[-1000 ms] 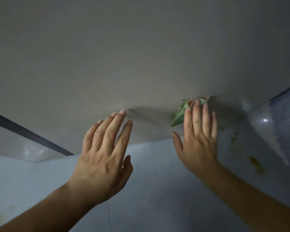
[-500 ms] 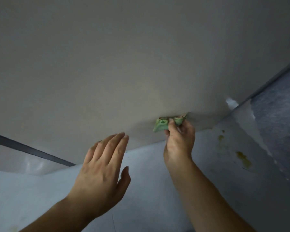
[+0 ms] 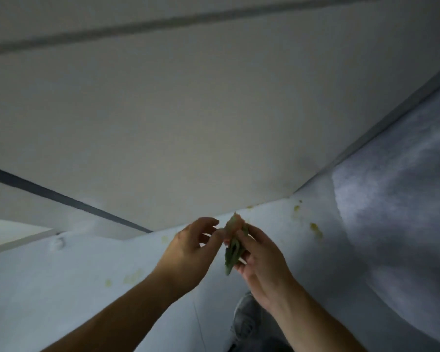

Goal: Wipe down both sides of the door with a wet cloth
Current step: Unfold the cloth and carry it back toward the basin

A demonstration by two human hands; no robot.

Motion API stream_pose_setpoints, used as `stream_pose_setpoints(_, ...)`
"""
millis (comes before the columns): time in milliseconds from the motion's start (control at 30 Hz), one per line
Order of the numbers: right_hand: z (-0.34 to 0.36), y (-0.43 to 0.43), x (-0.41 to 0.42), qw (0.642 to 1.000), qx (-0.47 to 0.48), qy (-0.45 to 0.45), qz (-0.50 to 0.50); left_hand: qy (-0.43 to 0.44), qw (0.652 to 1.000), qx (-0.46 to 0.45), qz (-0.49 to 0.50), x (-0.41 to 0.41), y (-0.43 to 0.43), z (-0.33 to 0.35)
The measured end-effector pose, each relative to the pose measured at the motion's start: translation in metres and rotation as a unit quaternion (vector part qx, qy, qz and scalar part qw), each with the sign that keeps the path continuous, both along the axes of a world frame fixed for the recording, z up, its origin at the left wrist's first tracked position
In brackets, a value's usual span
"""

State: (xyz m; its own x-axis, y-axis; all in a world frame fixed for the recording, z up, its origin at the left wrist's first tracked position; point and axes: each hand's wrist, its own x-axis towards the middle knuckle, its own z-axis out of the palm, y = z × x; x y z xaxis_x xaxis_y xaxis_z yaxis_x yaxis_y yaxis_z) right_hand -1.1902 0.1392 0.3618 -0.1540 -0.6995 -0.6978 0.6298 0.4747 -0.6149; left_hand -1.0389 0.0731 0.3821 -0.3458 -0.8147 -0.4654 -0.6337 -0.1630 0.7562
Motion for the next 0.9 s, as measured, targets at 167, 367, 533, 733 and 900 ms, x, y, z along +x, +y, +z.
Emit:
stream_pose_setpoints(167,0.153,0.012,0.024,0.993,-0.013,0.069,0.093,0.082,0.984,0.095,0.129,0.014,0.011,0.142)
stream_pose_setpoints(367,0.266,-0.003,0.075,0.959,-0.038,0.140,0.245,0.163,0.932,0.166,0.277,0.077,0.030,0.248)
stream_pose_setpoints(533,0.313,-0.020,0.148,0.921,-0.057,0.179,0.342,0.229,0.867,0.174,0.408,0.152,0.045,0.299)
stream_pose_setpoints(733,0.333,-0.029,0.280,0.869,-0.028,0.183,0.459,0.279,0.781,0.135,0.542,0.290,0.077,0.324)
stream_pose_setpoints(900,0.333,-0.019,0.418,0.818,0.001,0.191,0.542,0.329,0.685,0.114,0.640,0.425,0.116,0.313)
